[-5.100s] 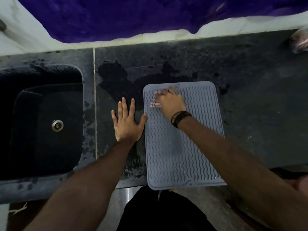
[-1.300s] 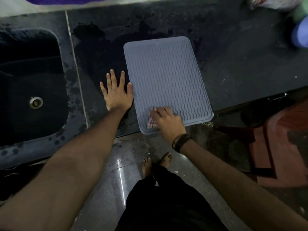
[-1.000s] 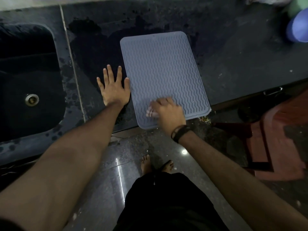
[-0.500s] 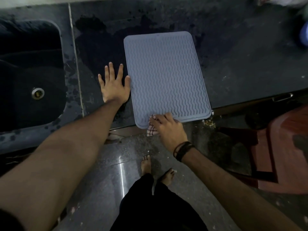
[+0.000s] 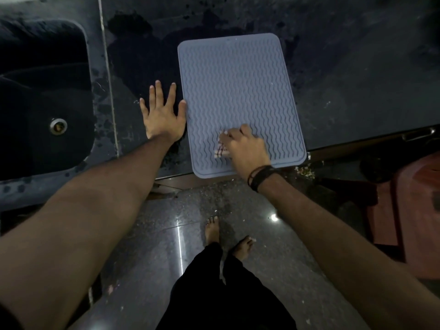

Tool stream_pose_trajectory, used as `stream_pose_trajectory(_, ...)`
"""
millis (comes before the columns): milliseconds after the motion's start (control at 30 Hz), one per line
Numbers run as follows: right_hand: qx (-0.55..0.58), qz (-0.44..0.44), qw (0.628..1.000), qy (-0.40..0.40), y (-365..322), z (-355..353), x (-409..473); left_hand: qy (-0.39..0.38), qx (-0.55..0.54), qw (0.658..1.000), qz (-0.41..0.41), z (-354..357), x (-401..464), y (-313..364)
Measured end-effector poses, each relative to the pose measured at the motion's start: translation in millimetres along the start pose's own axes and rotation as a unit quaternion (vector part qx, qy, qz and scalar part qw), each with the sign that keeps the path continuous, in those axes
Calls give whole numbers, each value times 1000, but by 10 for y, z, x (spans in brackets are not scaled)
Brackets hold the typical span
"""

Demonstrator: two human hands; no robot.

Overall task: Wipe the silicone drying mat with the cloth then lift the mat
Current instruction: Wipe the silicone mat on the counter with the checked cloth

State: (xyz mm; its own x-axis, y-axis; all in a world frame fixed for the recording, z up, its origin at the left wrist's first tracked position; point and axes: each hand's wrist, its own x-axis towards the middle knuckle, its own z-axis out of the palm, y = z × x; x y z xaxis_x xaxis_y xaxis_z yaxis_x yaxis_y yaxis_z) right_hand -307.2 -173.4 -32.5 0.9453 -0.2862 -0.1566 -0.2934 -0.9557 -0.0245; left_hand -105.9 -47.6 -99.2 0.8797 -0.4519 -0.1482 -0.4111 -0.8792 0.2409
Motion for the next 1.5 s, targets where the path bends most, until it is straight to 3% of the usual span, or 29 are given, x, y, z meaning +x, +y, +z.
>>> stream_pose_trajectory(300,25,-19,999,-38,84,-139,-565,2,-4,1000,1,3,-12,9)
stream_pose_trajectory(467,42,16,997,57,266,-448,162,2,-2,1000,-1,1,-9,6)
stream_pose_trajectory(600,16,8,1000,-22,123,-318,613,1,5,1000,-5,-8,-2,2)
stream_pose_trajectory(833,26,-37,998,33,102,73,-142,-2,2,1000,-6,9,0,0)
stream_pose_trajectory(1000,24,-67,997,-42,103,-74,-458,-1,-4,1000,-5,19,-1,-15)
stream_pose_trajectory(1067,47,-40,997,-36,151,-220,-298,1,-8,1000,-7,12,-1,-9)
stream_pose_trajectory(1200,98,-5,994,55,297,-417,519,0,-5,1000,-6,9,-1,-1)
stream_pose_trajectory(1333,58,-6,998,-13,270,-330,1145,-4,-5,1000,-8,0,3,-11)
stream_pose_trajectory(1500,18,-53,998,-20,229,-97,793,-6,-1,1000,-9,4,11,-14)
